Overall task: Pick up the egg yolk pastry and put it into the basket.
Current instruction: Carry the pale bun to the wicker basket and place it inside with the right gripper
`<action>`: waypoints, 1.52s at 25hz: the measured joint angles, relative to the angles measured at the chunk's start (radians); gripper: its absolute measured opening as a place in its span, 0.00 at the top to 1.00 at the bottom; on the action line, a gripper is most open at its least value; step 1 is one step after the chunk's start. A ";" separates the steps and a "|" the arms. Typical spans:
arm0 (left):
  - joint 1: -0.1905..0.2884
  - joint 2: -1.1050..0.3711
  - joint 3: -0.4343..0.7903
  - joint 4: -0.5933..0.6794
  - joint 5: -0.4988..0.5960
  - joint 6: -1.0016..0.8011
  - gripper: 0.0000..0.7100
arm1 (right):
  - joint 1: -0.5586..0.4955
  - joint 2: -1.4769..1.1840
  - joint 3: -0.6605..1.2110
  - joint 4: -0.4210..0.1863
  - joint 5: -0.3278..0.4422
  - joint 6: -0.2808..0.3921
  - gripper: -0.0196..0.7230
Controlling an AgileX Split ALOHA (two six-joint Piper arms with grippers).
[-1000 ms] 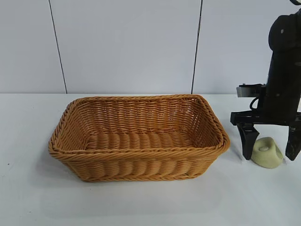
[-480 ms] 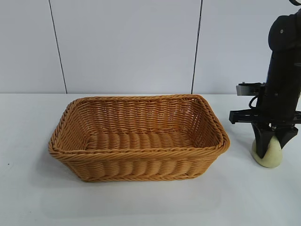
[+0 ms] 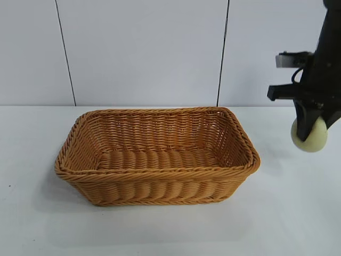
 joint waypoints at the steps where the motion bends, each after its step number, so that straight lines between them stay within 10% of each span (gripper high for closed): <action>1: 0.000 0.000 0.000 0.000 0.000 0.000 0.02 | 0.000 -0.018 -0.018 -0.004 0.019 -0.001 0.77; 18: 0.000 0.000 0.000 0.001 0.000 0.000 0.02 | 0.187 -0.068 -0.162 0.009 0.015 0.038 0.77; 29: 0.000 0.000 0.000 0.001 0.000 0.000 0.02 | 0.516 -0.066 -0.162 0.017 -0.129 0.109 0.77; 38: 0.000 0.000 0.000 0.001 0.000 0.000 0.02 | 0.584 0.045 -0.162 -0.013 -0.216 0.143 0.77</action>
